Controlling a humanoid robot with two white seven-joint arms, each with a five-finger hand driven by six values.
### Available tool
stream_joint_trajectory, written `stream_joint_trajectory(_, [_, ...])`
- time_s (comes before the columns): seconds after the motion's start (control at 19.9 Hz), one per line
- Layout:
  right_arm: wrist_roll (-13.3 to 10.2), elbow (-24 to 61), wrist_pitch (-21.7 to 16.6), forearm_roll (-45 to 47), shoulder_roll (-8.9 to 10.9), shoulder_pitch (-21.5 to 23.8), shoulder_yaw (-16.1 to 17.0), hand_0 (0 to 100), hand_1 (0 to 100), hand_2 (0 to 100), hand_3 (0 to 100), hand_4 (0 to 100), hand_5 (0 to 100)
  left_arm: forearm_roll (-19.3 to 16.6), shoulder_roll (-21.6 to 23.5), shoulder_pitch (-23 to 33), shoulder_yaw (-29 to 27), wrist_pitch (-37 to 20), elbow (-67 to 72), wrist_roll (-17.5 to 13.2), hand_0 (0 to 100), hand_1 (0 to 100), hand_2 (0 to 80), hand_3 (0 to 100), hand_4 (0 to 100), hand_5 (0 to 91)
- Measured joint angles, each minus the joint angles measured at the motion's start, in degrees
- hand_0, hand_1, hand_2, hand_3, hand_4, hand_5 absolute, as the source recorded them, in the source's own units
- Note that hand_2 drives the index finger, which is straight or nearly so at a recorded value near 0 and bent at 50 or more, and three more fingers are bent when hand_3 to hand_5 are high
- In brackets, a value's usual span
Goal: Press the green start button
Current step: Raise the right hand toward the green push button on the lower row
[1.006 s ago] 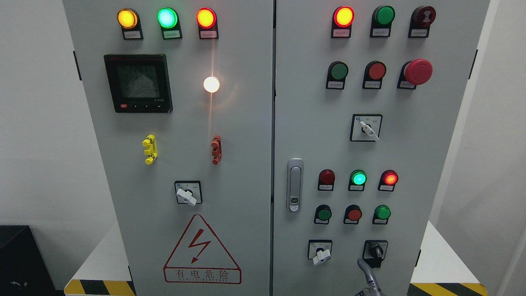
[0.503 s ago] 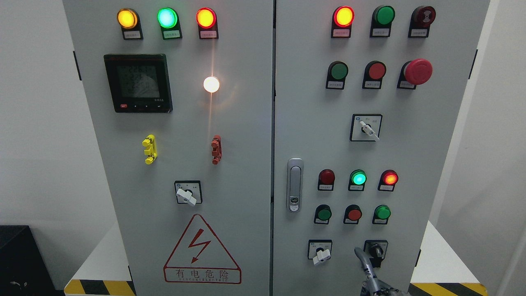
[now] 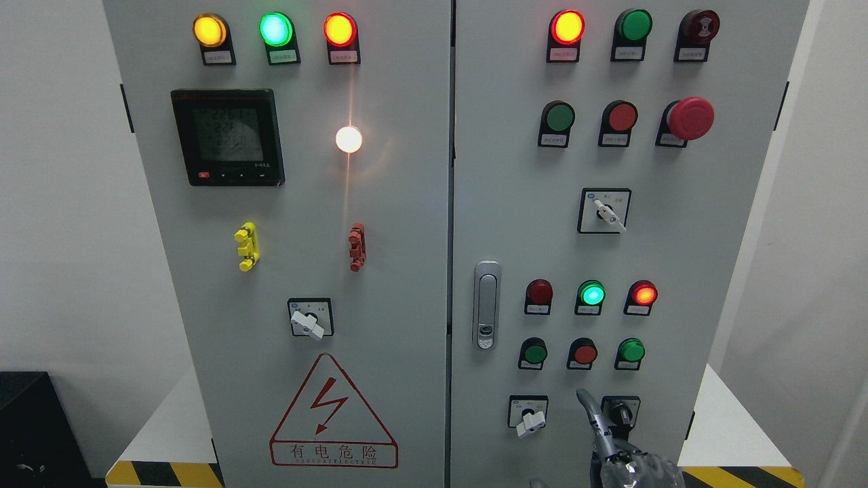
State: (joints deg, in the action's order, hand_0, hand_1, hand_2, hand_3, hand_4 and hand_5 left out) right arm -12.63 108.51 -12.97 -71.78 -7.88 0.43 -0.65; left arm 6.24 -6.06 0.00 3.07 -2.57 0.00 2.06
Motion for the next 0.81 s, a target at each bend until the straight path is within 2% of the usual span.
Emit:
stream_joint_trajectory(0.5, [0.5, -5.4, 0.5, -1.9, -0.09, -5.6, 0.4, 25, 36, 0, 99, 91, 100, 0.0, 0.0, 0.0, 0.0, 0.0, 0.0, 0.0, 12, 56, 0.0, 0, 0, 0.0])
stream_joint_trajectory(0.81, [0.7, -8.2, 0.8, -2.2, -0.15, -8.1, -0.6, 26, 36, 0, 99, 91, 100, 0.0, 0.0, 0.0, 0.0, 0.0, 0.0, 0.0, 12, 56, 0.0, 0, 0, 0.0])
